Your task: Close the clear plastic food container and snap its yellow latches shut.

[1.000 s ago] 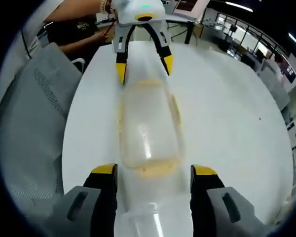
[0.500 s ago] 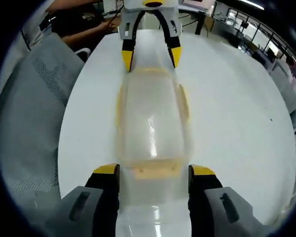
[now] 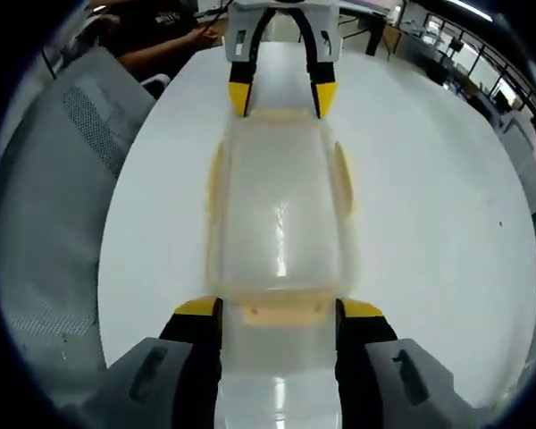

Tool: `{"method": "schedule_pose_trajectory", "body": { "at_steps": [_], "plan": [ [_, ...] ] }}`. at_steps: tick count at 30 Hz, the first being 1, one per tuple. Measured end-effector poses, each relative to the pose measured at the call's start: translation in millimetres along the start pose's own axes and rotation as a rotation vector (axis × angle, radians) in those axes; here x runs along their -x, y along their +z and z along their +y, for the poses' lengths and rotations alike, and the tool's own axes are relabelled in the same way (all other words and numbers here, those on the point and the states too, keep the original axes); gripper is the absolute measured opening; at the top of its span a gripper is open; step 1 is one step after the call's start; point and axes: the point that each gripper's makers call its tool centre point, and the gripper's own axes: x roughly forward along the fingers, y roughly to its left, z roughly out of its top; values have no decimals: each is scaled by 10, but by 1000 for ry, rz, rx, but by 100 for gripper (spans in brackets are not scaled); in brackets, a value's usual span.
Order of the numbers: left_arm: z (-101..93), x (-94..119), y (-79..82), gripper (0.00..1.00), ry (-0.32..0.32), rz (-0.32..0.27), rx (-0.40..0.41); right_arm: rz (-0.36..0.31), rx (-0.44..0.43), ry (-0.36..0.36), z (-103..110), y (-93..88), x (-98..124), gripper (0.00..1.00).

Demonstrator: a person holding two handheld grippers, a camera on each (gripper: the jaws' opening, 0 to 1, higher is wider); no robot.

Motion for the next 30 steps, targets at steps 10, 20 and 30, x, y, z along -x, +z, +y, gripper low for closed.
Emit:
{"method": "schedule_pose_trajectory", "body": {
  "at_steps": [10,20,30],
  "plan": [
    [16,7,-14,37,-10,1,1,21,13,19,-27,3,3,42],
    [32,2,-19,34,-11,5,10,44,39,19,-96,-1,8,37],
    [43,9,-15,34,-13,-45,11,31,31,39,-98,-8,0,37]
  ]
}}
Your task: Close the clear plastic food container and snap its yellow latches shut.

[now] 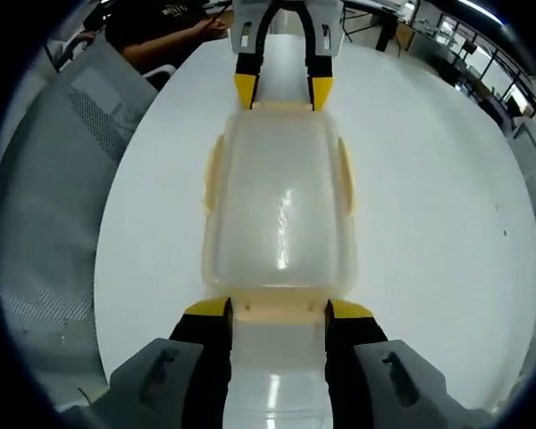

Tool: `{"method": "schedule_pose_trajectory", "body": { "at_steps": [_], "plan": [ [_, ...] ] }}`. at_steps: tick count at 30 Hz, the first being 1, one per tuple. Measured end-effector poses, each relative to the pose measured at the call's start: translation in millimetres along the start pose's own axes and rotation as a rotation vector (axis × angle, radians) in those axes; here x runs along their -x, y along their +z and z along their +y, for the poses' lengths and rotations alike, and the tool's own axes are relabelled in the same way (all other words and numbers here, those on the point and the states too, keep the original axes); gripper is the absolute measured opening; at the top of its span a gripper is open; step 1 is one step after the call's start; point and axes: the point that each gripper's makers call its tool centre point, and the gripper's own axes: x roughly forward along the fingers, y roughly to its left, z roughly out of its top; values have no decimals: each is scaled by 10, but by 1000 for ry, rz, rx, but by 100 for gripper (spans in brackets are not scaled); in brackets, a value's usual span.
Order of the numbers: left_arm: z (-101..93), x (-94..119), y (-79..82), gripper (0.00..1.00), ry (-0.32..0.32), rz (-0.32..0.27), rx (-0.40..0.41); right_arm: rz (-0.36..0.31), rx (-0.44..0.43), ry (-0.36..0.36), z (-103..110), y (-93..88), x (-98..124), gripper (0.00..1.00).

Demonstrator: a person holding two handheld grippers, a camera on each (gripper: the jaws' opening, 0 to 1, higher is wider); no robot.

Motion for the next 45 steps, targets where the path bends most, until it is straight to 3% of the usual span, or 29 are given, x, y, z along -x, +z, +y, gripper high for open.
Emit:
{"method": "schedule_pose_trajectory", "body": {
  "at_steps": [5,10,33,45],
  "plan": [
    [3,-1,3,34,3,-26,10,-6,4,0,-4,5,-9,37],
    [-12,-16,21,34,11,6,16,34,1,0,-12,7,-14,37],
    [-62,12,15,33,-18,23,32,25,3,-5,1,18,62,36],
    [-73,301,124,33,5,12,54,-18,29,-11,-11,146,325,36]
  ]
}}
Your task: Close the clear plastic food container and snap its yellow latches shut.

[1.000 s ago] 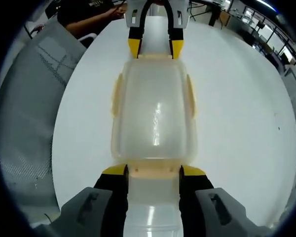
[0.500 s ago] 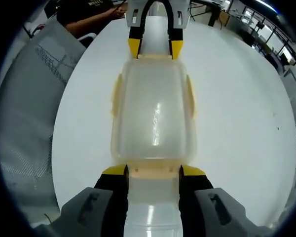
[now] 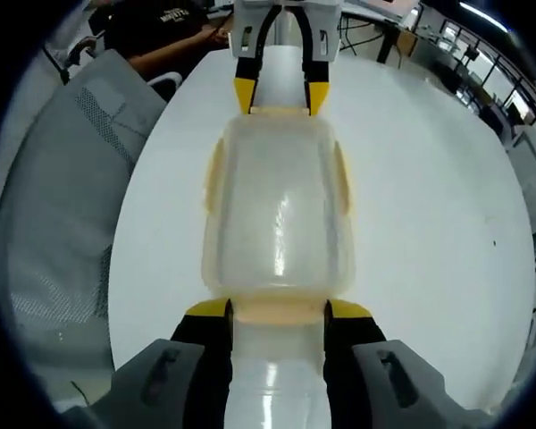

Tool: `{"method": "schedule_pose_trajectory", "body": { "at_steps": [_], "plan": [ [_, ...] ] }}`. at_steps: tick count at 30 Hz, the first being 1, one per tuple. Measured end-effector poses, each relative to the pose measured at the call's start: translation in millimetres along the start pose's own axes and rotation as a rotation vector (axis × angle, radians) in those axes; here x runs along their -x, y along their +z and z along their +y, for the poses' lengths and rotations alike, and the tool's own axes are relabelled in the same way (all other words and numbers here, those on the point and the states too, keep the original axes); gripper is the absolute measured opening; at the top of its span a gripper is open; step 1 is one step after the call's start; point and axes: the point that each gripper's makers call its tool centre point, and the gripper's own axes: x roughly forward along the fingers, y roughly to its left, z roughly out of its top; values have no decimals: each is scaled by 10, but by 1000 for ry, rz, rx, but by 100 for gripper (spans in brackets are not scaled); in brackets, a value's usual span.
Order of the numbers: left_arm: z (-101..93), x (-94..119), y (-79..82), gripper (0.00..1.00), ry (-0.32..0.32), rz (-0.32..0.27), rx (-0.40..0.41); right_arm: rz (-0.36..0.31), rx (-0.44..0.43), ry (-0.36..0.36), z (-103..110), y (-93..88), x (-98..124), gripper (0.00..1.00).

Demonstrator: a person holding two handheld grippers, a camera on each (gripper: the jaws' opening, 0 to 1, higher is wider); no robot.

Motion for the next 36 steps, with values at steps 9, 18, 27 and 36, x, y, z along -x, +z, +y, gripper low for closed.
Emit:
{"method": "schedule_pose_trajectory", "body": {
  "at_steps": [9,18,27,36],
  "plan": [
    [-47,170,233,33,23,-25,11,-23,26,-13,0,-74,293,36],
    [-94,169,672,33,35,-38,-6,-31,25,-38,40,-369,574,36],
    [-105,86,1148,33,34,-45,-34,-38,7,-66,101,-785,876,36],
    [-152,-139,1636,33,20,-44,-52,-27,-14,-70,174,-1234,1069,36]
  ]
}}
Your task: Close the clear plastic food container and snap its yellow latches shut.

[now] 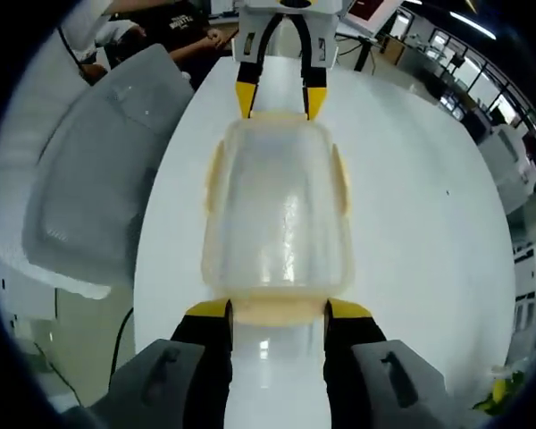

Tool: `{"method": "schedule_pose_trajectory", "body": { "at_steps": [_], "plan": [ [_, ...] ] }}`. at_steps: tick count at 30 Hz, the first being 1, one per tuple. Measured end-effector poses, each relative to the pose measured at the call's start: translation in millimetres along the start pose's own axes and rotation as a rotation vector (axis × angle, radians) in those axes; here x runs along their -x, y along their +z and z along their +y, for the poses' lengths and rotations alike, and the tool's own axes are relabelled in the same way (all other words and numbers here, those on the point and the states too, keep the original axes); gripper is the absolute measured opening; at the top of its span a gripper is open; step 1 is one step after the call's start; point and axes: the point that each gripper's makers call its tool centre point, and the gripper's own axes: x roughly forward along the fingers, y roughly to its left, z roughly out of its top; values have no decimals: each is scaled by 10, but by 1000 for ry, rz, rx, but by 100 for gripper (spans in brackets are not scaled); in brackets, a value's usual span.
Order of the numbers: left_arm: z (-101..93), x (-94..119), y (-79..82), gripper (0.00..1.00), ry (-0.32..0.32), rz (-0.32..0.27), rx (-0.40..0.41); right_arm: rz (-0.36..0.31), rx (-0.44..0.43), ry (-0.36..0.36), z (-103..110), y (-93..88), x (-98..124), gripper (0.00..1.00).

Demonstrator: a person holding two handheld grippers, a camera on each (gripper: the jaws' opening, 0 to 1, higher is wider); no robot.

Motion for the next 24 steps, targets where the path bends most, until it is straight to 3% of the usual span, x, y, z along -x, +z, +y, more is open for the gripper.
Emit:
{"method": "schedule_pose_trajectory", "body": {
  "at_steps": [13,24],
  "plan": [
    [1,-330,507,33,-29,0,-17,22,-31,2,38,-592,171,36],
    [-16,-485,627,33,-47,20,-13,23,-38,16,43,-818,124,36]
  ]
}}
